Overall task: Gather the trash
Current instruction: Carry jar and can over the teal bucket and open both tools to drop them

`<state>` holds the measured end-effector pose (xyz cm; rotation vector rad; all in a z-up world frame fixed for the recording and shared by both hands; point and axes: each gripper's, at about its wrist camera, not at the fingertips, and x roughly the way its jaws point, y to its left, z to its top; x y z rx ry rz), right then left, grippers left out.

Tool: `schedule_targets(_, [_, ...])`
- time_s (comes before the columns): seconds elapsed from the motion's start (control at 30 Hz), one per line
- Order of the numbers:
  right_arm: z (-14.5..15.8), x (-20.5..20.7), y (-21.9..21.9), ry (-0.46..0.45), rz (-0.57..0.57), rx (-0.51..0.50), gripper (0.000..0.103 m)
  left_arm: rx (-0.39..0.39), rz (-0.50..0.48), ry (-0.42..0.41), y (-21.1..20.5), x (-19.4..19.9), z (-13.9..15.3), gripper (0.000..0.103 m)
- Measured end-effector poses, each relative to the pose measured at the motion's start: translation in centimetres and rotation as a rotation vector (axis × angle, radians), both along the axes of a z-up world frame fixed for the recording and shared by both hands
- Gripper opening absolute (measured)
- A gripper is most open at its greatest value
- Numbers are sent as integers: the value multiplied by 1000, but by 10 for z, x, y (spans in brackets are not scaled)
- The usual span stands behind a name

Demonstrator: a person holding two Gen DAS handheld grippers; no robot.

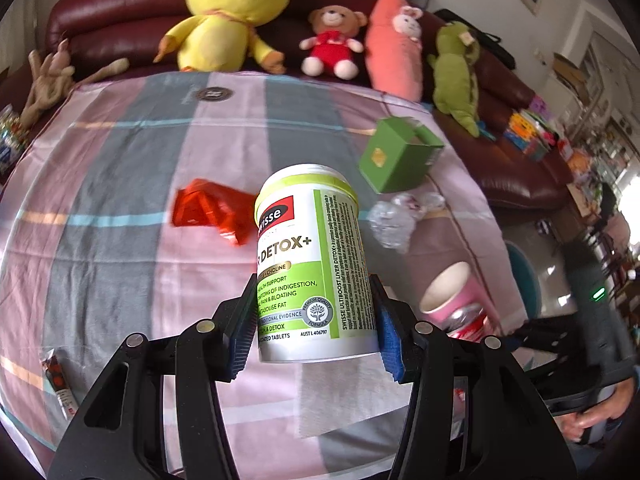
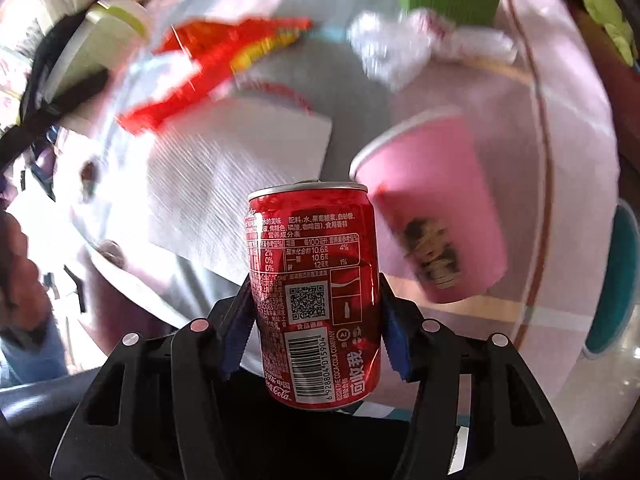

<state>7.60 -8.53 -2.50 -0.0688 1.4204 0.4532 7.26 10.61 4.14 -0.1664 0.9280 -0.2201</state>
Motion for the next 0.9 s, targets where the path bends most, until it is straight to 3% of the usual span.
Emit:
schedule_targets(0.17, [40, 6, -36, -95, -73, 50, 54, 10, -65, -11, -37, 6, 6, 53])
schedule_targets(0.37, [64, 12, -100, -156, -197, 71, 54, 27, -151, -7, -91, 18, 11, 53])
schedule_targets(0.9, [66, -6, -316, -250, -601, 144, 55, 117, -477, 39, -294, 47, 5, 53])
